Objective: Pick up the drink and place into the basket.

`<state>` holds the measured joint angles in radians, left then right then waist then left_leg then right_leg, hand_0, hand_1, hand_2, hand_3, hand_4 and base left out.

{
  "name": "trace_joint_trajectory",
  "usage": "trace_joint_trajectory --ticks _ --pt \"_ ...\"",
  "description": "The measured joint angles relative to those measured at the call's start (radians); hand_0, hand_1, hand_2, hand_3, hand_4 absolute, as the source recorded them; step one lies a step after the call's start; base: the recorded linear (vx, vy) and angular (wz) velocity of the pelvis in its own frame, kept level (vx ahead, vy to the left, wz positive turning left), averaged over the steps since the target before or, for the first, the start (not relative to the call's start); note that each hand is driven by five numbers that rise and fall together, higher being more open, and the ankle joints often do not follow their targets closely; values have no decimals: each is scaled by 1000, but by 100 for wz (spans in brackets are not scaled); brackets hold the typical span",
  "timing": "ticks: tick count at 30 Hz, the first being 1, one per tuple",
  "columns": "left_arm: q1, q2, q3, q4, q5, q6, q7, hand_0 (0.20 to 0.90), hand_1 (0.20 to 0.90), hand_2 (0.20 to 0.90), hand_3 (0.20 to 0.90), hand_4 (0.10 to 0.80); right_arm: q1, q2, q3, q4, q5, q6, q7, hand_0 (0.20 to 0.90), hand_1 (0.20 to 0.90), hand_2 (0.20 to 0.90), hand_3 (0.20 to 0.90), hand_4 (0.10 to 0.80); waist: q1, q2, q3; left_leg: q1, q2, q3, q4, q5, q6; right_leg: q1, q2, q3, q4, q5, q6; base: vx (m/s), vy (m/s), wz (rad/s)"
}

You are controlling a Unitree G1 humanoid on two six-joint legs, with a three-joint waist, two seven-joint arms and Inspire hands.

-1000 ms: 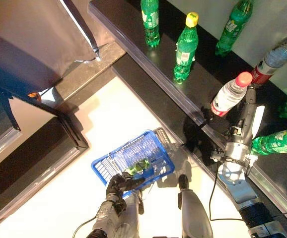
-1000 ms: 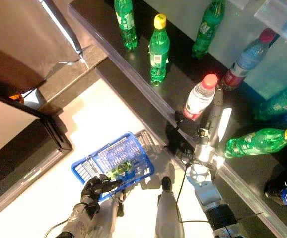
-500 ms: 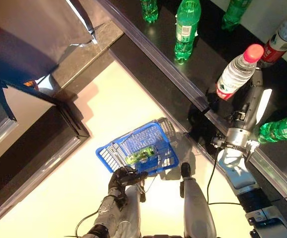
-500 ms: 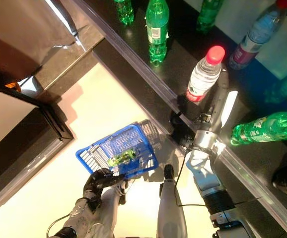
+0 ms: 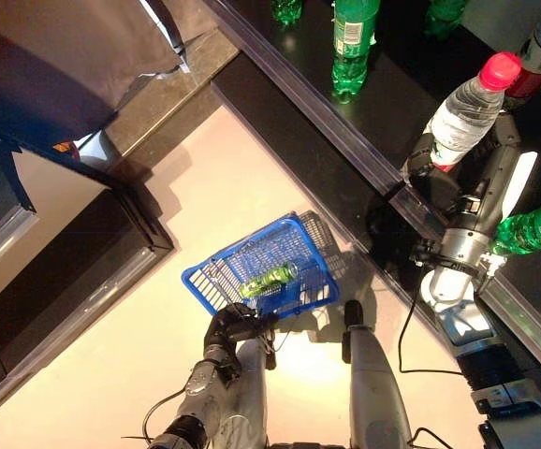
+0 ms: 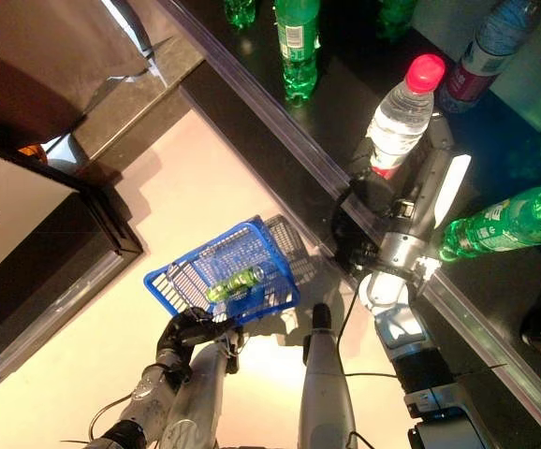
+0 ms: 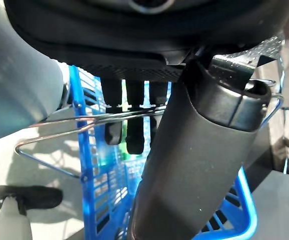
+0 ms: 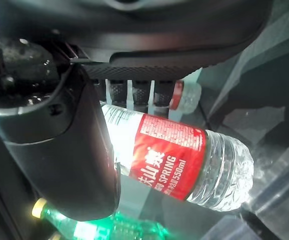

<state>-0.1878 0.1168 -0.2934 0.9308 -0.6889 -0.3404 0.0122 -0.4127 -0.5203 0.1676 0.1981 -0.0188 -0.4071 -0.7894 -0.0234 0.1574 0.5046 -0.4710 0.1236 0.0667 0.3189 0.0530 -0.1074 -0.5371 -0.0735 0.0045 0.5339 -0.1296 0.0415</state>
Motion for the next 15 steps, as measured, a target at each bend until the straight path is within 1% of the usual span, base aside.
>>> trace_joint_trajectory --ticks 1,3,10,12,15 --pt "0 1 1 -1 -1 0 0 300 300 300 200 100 -3 0 0 0 0 0 0 300 300 300 200 100 0 2 1 -1 1 0 4 3 -5 0 2 0 1 0 -2 23 0 -4" --pt "0 1 2 -2 -3 1 -1 300 300 300 200 100 -3 0 -3 2 1 0 0 300 300 300 200 100 0 7 3 -1 1 -4 16 4 -6 4 2 0 3 -2 -4 0 0 0" --pt "0 -1 2 5 -9 1 -1 300 300 300 200 100 2 0 -3 31 1 14 9 300 300 300 200 100 3 9 2 15 -3 -20 34 5 -6 34 0 -4 4 -4 1 19 5 4" --pt "4 -6 2 11 -22 1 -1 300 300 300 200 100 11 0 -6 36 2 30 19 300 300 300 200 100 5 9 3 31 -5 -22 36 4 -6 53 -1 -4 4 -4 1 72 19 3" --pt "15 -16 4 13 -24 1 2 300 300 300 200 100 53 1 -25 38 2 30 37 300 300 300 200 100 6 7 4 57 -8 -25 49 4 -6 89 -6 -9 3 -5 2 110 41 5"
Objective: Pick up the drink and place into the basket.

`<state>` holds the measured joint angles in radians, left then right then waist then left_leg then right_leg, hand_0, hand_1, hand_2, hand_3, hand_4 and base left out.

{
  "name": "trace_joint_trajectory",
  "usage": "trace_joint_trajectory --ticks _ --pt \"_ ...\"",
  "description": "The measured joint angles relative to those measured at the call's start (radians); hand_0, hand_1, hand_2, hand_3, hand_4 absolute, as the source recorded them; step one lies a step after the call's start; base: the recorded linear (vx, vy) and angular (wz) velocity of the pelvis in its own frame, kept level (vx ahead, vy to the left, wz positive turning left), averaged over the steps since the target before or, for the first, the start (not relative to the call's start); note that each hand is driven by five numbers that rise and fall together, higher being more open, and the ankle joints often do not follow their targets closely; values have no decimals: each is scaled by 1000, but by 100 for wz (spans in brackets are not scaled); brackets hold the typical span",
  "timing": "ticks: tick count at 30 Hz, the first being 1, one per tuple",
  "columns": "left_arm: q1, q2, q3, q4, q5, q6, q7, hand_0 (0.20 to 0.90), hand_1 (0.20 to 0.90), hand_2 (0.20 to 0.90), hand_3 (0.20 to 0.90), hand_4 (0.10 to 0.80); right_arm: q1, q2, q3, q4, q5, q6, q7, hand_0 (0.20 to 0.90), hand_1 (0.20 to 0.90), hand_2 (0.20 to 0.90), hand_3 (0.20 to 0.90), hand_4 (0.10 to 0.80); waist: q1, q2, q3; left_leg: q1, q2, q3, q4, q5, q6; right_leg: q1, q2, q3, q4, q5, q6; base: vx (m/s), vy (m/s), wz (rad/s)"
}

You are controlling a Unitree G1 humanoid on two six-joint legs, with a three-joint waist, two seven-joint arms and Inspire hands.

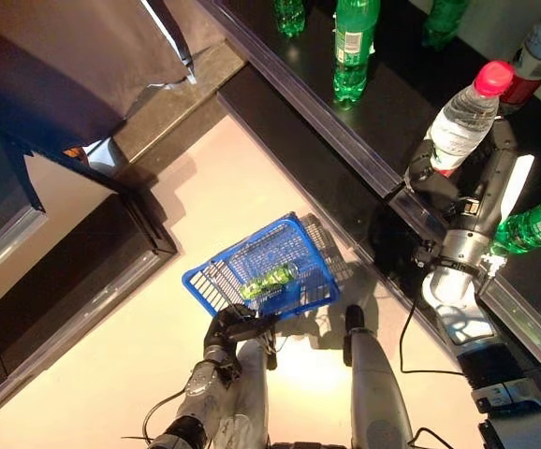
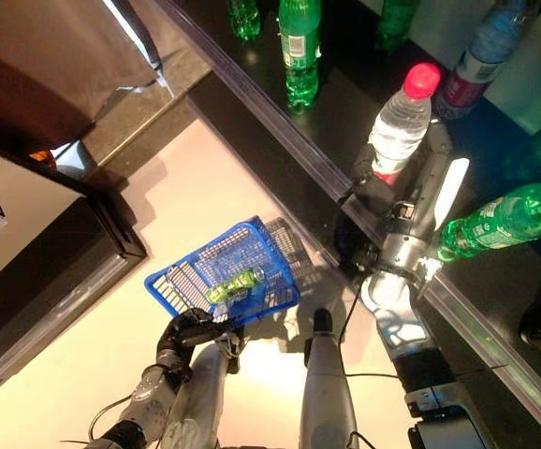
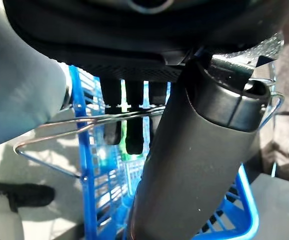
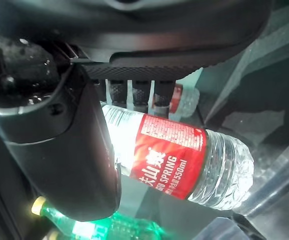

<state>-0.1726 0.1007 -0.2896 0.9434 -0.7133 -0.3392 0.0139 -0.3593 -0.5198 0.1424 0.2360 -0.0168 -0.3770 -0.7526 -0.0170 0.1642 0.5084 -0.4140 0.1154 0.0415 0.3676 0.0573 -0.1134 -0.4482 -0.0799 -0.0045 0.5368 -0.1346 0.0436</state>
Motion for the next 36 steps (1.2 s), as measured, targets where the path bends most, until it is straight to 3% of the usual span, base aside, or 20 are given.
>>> trace_joint_trajectory --ticks 3,6,8,13,17,25,36 --pt "25 -6 5 -13 0 0 0 300 300 300 200 100 39 0 -21 0 12 1 33 300 300 300 200 100 -15 0 1 45 -7 -5 -1 -7 8 49 -8 -6 -3 -2 4 173 50 7" --pt "64 -7 9 -46 0 6 0 300 300 300 200 100 102 0 -17 -35 63 9 127 300 300 300 200 100 -14 0 1 101 -8 -10 -12 -55 11 105 -7 -7 -2 -1 3 151 35 -15" --pt "99 -5 27 -91 0 11 0 300 300 300 200 100 146 2 -5 -88 99 16 204 300 300 300 200 100 -8 -12 4 131 -16 -7 -17 -52 3 123 -7 -43 69 -70 -34 153 29 -15" --pt "138 -2 36 -162 1 52 19 300 300 300 200 100 193 0 23 -194 208 48 421 300 300 300 200 100 -10 -15 4 174 -20 -34 -21 5 -9 188 -1 -74 42 -75 -48 188 -6 14" --pt "180 8 35 -241 12 100 19 300 300 300 200 100 228 -6 36 -318 237 64 514 300 300 300 200 100 9 -22 1 243 -24 -30 -70 -11 4 247 -3 -81 11 -74 -48 137 0 6" --pt "268 102 33 -377 18 184 -7 300 300 300 200 100 231 -3 112 -471 285 65 653 300 300 300 200 100 30 -103 -40 336 -44 -19 -139 -28 21 338 -12 -73 -55 -66 -19 50 8 0" --pt "334 266 -14 -780 -105 336 -6 300 300 300 200 100 296 15 248 -370 365 108 690 300 300 300 200 100 44 -91 -43 328 -53 -34 -160 -19 29 336 -23 -95 -59 -71 -22 -73 25 5"
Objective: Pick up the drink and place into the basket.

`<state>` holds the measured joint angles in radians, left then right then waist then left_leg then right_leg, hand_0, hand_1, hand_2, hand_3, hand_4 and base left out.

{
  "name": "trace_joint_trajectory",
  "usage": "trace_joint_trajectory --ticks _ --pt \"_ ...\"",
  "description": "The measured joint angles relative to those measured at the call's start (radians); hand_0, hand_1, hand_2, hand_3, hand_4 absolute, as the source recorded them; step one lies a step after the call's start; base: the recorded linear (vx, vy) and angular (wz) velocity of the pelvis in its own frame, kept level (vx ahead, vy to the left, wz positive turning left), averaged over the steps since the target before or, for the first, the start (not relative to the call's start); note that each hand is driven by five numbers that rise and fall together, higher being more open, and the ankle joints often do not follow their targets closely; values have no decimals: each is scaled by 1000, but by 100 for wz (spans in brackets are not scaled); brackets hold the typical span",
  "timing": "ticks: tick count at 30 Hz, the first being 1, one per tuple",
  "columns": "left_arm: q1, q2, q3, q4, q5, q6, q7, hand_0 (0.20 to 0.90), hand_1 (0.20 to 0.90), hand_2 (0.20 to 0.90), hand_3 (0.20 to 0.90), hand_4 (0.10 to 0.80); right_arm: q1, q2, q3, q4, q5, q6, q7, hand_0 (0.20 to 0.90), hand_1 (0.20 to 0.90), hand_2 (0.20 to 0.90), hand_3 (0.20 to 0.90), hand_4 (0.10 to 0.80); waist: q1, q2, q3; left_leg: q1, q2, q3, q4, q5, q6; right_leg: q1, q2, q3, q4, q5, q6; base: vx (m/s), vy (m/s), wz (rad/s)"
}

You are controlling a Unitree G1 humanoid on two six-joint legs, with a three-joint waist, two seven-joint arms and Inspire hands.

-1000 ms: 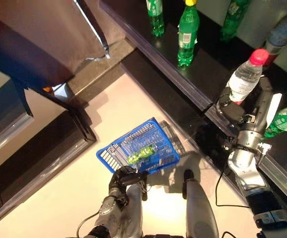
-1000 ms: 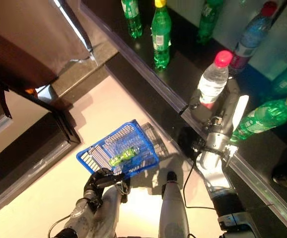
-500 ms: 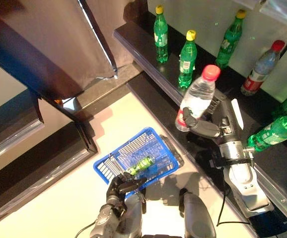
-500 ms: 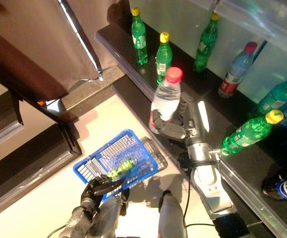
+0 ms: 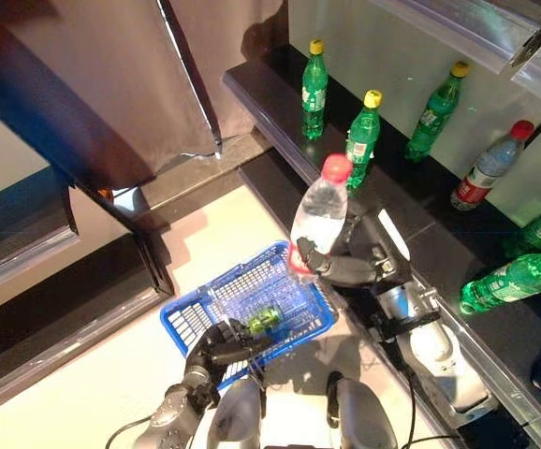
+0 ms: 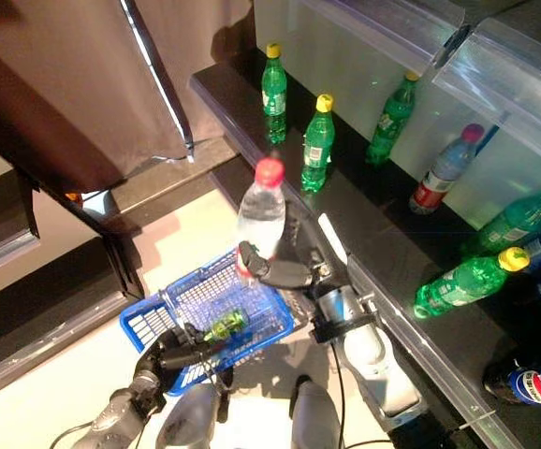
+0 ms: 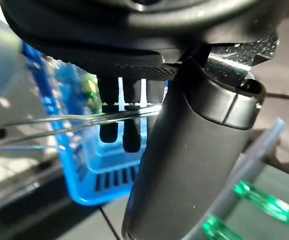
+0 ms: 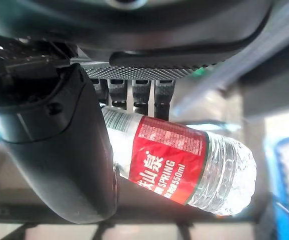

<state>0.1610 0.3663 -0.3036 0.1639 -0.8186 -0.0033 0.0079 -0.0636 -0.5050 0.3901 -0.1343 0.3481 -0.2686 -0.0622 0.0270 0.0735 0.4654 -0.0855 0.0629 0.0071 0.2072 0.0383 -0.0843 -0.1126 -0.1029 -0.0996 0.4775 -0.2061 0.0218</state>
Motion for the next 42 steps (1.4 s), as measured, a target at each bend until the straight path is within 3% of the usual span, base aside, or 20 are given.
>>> trace_joint_trajectory --ticks 8,18,24,28,31,35,42 --pt "-30 61 -26 -136 -141 70 50 300 300 300 200 100 -4 4 122 176 -1 0 -9 300 300 300 200 100 35 34 7 -41 -6 -38 -26 32 -7 -31 -7 -32 -9 5 -1 -83 18 14" --pt "-128 142 -100 -150 -330 155 42 300 300 300 200 100 -117 21 166 276 -24 -2 -57 300 300 300 200 100 83 41 10 -60 -20 -72 -53 51 -5 -35 -19 -64 -28 5 5 -46 10 11" --pt "-156 157 -130 -154 -347 158 39 300 300 300 200 100 -213 50 184 281 -87 -4 -76 300 300 300 200 100 86 40 11 -74 -24 -86 -69 57 -2 -33 -21 -87 -57 13 16 -40 -5 9" --pt "-199 177 -135 -154 -346 158 8 300 300 300 200 100 -259 -11 243 304 -296 0 -107 300 300 300 200 100 104 39 11 -74 -28 -97 -77 58 -2 -17 -21 -96 -85 18 23 -15 -25 8" --pt "-224 243 -172 -156 -349 180 -25 300 300 300 200 100 -310 -54 291 321 -408 18 -137 300 300 300 200 100 107 38 11 -72 -30 -103 -83 59 -1 -8 -23 -108 -100 21 26 -8 -34 10" --pt "-265 279 -188 -157 -383 180 -61 300 300 300 200 100 -398 -135 366 409 -567 58 -140 300 300 300 200 100 133 38 11 -70 -32 -112 -83 60 0 7 -22 -117 -115 24 28 -28 -52 7" --pt "-318 324 -225 -157 -385 180 -78 300 300 300 200 100 -452 -239 443 462 -679 97 -137 300 300 300 200 100 144 33 10 -68 -36 -127 -84 62 3 25 -24 -134 -132 29 32 5 -31 7"
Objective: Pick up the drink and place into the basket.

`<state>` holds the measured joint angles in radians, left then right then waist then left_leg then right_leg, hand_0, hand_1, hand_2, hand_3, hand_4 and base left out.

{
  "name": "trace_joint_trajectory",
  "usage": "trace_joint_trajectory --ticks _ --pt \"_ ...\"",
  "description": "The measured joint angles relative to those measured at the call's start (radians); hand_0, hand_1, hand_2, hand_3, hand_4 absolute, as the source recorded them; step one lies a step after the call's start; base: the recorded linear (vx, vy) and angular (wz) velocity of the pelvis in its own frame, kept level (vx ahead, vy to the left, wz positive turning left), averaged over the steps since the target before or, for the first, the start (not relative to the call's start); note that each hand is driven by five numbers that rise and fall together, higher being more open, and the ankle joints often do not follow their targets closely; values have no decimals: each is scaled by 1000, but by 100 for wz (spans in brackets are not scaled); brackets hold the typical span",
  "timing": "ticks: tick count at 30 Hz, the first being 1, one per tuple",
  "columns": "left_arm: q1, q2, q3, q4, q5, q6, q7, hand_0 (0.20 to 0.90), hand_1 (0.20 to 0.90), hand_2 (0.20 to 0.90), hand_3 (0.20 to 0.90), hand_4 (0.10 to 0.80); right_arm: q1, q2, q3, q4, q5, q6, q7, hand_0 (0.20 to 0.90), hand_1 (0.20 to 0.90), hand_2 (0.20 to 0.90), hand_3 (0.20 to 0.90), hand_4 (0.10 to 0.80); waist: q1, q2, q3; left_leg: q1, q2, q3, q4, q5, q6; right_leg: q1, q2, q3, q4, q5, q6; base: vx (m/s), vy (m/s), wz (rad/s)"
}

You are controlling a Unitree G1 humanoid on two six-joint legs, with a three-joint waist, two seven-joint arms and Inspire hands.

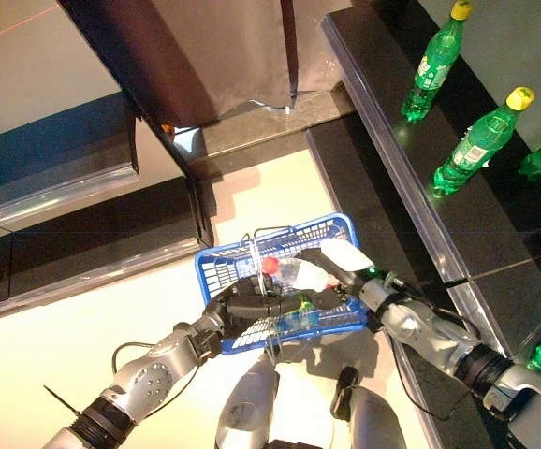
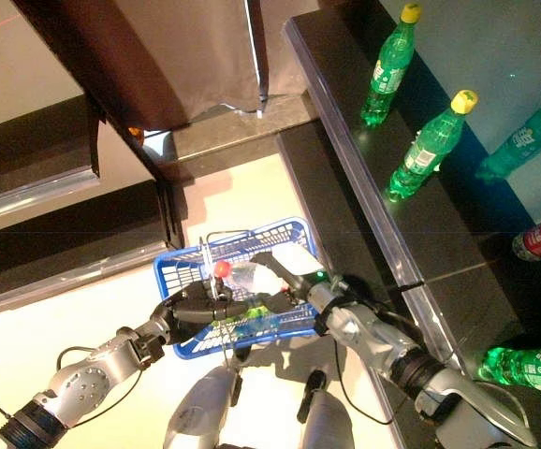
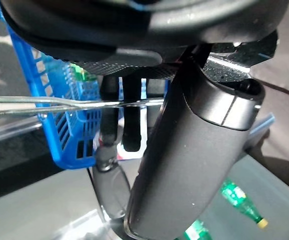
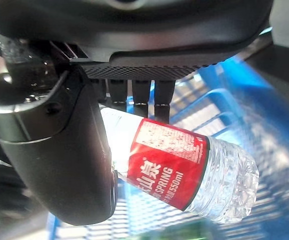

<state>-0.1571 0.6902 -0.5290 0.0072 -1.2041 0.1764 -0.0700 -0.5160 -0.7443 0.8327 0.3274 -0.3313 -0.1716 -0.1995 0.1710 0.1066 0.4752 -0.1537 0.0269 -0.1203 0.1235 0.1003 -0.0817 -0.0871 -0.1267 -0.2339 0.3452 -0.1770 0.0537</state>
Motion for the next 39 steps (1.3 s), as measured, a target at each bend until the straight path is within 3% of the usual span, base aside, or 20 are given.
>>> trace_joint_trajectory --ticks 8,14,17,20,23,27,39 --pt "-3 37 -14 0 -12 0 -2 300 300 300 200 100 -6 -16 41 0 -82 9 -5 300 300 300 200 100 0 -29 1 -1 0 -2 -2 0 0 1 0 -2 -1 0 0 1 -16 1" --pt "-11 55 -18 0 -55 28 -33 300 300 300 200 100 -101 -7 137 50 -99 20 34 300 300 300 200 100 4 -33 1 -1 -1 -3 -2 0 0 0 -1 -2 -1 0 0 0 0 0" --pt "-60 57 -66 -1 -57 46 -47 300 300 300 200 100 -134 27 169 88 -99 31 74 300 300 300 200 100 17 -33 1 -4 -1 -4 -3 0 1 -3 -2 -2 -1 0 0 -60 68 1" --pt "-136 66 -162 -1 -58 48 -57 300 300 300 200 100 -190 80 227 138 -98 51 127 300 300 300 200 100 15 -33 1 -5 -5 -4 -6 1 2 -6 -7 -3 0 -1 2 -57 51 1" --pt "-199 30 -255 -1 -58 48 -76 300 300 300 200 100 -213 149 253 167 -97 68 156 300 300 300 200 100 13 -32 0 -8 -10 -4 -21 8 6 -15 -12 -3 1 -2 5 -91 42 2" --pt "-266 10 -315 0 -59 43 -94 300 300 300 200 100 -262 195 290 219 -94 123 194 300 300 300 200 100 13 -27 -1 -44 -14 -7 -21 12 8 -48 -16 -4 4 -1 8 -82 38 3" --pt "-399 -114 -400 83 -56 28 -52 300 300 300 200 100 -424 235 329 341 -107 219 359 300 300 300 200 100 -24 -26 -1 -81 -17 -7 -19 14 10 -92 -19 -3 22 -1 9 -44 35 0"
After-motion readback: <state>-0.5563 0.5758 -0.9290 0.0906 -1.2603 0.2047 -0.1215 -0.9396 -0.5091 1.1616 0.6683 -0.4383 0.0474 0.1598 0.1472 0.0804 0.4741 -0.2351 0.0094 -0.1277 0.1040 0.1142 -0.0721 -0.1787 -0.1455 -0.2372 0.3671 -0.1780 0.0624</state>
